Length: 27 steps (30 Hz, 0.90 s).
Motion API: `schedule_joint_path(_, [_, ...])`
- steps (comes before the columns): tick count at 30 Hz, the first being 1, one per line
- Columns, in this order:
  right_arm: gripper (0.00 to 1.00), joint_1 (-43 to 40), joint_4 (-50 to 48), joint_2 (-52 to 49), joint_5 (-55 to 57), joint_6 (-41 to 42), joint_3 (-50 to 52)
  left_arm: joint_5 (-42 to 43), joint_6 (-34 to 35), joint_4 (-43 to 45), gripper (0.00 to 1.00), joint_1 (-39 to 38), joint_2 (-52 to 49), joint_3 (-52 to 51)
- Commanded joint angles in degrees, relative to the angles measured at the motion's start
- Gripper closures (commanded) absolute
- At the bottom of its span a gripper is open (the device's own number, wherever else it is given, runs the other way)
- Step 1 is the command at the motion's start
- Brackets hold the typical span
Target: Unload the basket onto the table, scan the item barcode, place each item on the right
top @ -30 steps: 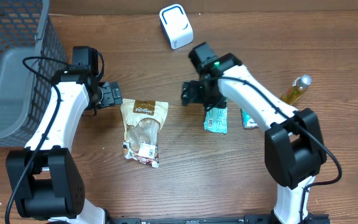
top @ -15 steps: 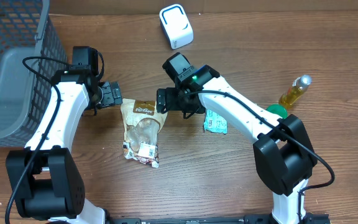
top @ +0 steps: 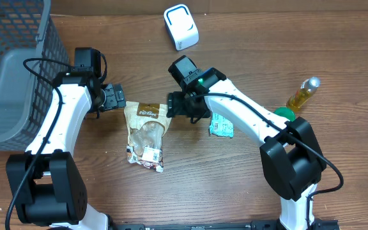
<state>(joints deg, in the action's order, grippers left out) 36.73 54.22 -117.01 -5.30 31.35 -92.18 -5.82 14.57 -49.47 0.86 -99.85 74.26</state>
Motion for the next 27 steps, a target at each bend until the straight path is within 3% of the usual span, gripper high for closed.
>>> schedule_joint_path(1, [0.59,-1.11,-0.17,0.09,2.73,0.39,2.03,-0.55,-0.87,0.09,0.00,0.24,0.85,0.90])
schedule_joint_path(4, [0.72,-1.95,-0.11,-0.02,2.89,0.39,2.78,-0.55,-0.87,0.09,0.00,0.24,0.85,0.90])
schedule_joint_path(27, [0.71,-10.43,1.64,-0.13,4.42,0.37,8.59,-0.55,-0.87,0.09,0.00,0.24,0.85,0.90])
